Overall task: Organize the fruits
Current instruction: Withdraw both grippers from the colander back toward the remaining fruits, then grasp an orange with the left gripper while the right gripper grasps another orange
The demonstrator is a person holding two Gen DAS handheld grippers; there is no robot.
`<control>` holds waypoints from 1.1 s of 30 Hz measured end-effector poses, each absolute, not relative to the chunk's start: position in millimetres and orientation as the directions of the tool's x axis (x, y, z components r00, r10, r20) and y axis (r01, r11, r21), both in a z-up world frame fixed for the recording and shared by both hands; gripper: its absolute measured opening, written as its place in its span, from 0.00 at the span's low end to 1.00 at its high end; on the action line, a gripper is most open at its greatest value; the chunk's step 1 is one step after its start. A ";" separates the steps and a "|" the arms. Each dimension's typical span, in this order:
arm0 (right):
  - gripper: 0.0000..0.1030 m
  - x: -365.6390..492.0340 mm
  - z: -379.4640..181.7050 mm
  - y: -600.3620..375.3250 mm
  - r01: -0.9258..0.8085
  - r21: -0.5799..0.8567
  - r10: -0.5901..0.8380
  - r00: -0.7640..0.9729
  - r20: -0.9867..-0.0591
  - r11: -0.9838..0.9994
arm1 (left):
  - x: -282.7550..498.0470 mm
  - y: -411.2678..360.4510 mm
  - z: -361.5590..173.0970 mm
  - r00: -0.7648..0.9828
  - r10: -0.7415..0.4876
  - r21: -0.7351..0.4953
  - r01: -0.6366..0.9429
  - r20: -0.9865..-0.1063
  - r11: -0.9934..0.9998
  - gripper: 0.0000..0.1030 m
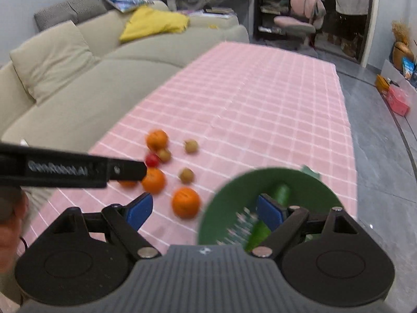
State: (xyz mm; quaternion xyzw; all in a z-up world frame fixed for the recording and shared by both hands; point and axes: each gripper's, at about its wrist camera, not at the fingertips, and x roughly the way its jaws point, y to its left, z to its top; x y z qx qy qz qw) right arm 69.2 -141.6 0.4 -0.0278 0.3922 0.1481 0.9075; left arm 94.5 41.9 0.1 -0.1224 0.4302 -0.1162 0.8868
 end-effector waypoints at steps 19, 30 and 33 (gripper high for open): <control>0.66 116.0 -44.5 -68.3 -0.598 -0.130 0.280 0.543 -0.791 0.791 | 117.3 105.3 -51.9 0.557 -0.259 -0.326 -0.023 -0.789 0.945 0.56; 0.60 148.1 -82.9 -65.4 -0.663 -0.118 0.233 0.416 -0.879 0.739 | 138.4 109.3 -88.1 0.550 -0.213 -0.301 -0.073 -0.807 0.951 0.56; 0.60 155.6 -91.3 -65.0 -0.672 -0.111 0.223 0.391 -0.893 0.733 | 143.8 108.0 -92.5 0.557 -0.214 -0.310 -0.082 -0.803 0.947 0.56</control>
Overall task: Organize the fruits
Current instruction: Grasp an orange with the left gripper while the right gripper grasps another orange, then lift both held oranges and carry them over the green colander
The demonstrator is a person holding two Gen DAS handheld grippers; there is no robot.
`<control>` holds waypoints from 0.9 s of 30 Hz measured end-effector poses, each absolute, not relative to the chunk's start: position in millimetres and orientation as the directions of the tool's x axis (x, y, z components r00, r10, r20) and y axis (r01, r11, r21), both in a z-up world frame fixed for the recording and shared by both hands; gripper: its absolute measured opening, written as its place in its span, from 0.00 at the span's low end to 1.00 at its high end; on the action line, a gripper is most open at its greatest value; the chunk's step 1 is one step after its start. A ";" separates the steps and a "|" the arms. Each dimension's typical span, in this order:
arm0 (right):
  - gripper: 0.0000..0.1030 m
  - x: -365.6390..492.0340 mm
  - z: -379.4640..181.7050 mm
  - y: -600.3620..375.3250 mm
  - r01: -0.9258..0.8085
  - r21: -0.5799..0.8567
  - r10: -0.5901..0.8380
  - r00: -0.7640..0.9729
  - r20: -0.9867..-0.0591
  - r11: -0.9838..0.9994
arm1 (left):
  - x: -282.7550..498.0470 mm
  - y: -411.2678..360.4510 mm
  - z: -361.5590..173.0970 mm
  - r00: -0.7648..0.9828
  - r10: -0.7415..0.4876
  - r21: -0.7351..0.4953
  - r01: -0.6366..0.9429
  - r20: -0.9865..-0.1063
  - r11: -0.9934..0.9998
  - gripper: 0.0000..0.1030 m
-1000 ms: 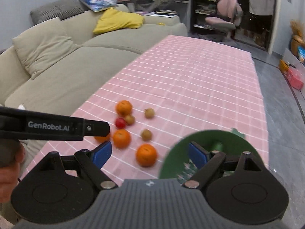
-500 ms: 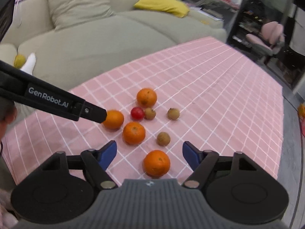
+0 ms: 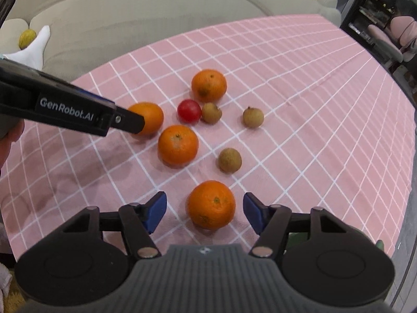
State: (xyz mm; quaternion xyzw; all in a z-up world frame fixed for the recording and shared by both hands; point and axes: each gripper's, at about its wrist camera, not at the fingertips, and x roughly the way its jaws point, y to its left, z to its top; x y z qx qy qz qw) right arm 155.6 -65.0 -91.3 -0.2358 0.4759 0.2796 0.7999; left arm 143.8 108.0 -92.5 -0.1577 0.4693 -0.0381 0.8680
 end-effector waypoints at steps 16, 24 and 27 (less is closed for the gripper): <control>0.49 168.4 -111.9 -58.7 -0.694 -0.119 0.190 0.351 -0.917 0.710 | 159.5 111.4 -114.3 0.533 -0.233 -0.381 -0.184 -0.813 0.906 0.48; 0.41 165.5 -113.3 -56.5 -0.694 -0.163 0.167 0.383 -0.909 0.702 | 156.3 107.9 -110.0 0.530 -0.226 -0.371 -0.184 -0.817 0.910 0.46; 0.40 161.7 -106.8 -55.8 -0.685 -0.160 0.183 0.399 -0.898 0.711 | 154.0 105.1 -101.7 0.538 -0.222 -0.364 -0.171 -0.813 0.916 0.46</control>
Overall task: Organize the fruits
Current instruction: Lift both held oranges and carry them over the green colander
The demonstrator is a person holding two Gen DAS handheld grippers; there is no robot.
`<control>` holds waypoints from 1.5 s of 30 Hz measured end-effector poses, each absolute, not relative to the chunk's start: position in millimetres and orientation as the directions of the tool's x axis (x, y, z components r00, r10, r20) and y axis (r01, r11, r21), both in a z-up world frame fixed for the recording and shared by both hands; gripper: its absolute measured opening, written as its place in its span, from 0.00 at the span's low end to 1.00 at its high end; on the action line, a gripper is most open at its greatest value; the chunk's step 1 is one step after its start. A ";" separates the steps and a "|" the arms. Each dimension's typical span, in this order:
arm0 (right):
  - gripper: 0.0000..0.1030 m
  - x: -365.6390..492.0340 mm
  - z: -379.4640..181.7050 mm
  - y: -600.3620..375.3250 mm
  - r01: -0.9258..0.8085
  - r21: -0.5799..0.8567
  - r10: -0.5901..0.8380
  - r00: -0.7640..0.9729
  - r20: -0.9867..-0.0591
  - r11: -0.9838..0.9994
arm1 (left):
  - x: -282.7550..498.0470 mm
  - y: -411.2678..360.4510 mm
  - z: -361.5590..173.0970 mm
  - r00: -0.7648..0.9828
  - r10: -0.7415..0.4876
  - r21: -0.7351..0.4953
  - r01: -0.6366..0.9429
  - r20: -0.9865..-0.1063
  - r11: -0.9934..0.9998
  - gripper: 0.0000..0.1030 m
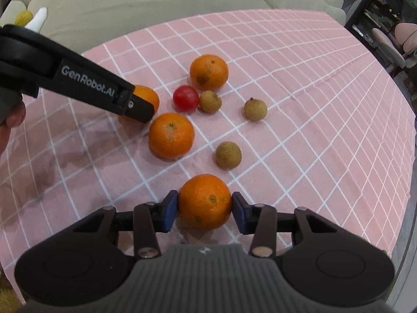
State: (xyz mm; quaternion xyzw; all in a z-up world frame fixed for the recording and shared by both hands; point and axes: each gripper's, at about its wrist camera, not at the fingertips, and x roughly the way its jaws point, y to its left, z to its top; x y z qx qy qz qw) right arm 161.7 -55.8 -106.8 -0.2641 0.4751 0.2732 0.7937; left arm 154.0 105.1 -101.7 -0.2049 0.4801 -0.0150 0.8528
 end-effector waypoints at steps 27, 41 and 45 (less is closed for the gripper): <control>0.40 59.6 4.8 -142.0 -0.493 -0.089 0.242 0.568 -0.786 0.866 | 98.3 -6.9 5.7 0.530 -0.481 -0.411 0.253 -0.698 0.876 0.46; 0.40 60.9 -19.4 -214.9 -0.427 -0.133 0.104 0.488 -0.867 0.894 | 89.0 -98.8 -19.1 0.355 -0.512 -0.316 0.483 -0.782 0.817 0.46; 0.40 70.3 -34.7 -219.2 -0.453 -0.155 0.082 0.461 -0.884 0.878 | 93.9 -104.0 -33.8 0.319 -0.491 -0.305 0.486 -0.811 0.819 0.46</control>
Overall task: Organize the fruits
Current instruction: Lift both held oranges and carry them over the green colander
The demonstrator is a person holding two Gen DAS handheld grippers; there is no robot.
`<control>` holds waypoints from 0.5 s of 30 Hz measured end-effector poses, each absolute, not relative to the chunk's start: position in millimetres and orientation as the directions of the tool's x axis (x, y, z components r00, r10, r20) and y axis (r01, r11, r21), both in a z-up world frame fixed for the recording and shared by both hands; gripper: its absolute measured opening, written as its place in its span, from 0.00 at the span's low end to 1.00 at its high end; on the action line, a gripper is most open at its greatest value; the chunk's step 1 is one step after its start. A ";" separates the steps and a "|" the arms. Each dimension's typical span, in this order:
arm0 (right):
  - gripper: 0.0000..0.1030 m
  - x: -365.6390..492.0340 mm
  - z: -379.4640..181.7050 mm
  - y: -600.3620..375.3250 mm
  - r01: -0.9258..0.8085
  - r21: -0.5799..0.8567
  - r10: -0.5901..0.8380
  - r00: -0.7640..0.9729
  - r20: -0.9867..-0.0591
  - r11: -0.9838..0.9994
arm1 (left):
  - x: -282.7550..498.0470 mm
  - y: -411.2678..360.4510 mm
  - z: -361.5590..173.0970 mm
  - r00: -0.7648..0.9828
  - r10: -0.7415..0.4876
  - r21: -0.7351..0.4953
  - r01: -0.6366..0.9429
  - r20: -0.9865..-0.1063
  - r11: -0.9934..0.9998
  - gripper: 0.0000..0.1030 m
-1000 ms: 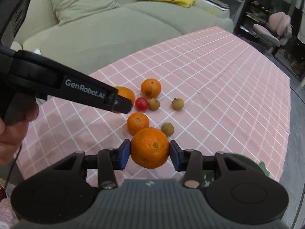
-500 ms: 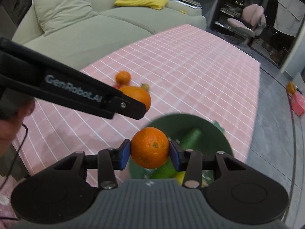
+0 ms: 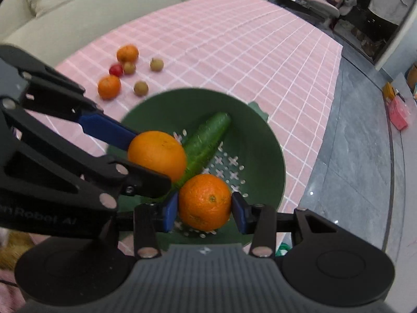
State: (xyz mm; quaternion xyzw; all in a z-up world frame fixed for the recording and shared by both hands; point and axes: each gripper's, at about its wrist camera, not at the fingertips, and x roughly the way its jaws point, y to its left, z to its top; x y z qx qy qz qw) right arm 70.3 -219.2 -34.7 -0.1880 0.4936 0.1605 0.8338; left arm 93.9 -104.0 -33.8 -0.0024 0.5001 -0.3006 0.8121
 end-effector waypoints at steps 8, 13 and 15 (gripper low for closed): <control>0.41 87.3 -48.5 -221.2 -0.521 -0.205 0.066 0.454 -0.888 0.829 | 106.6 -105.7 -48.7 0.297 -0.468 -0.306 0.458 -0.832 0.835 0.46; 0.41 97.0 -44.3 -225.4 -0.513 -0.205 0.061 0.455 -0.888 0.834 | 114.4 -105.0 -58.5 0.317 -0.423 -0.276 0.416 -0.849 0.866 0.46; 0.41 99.0 -44.0 -225.5 -0.517 -0.209 0.059 0.453 -0.889 0.830 | 117.9 -102.2 -61.4 0.308 -0.434 -0.299 0.401 -0.847 0.866 0.46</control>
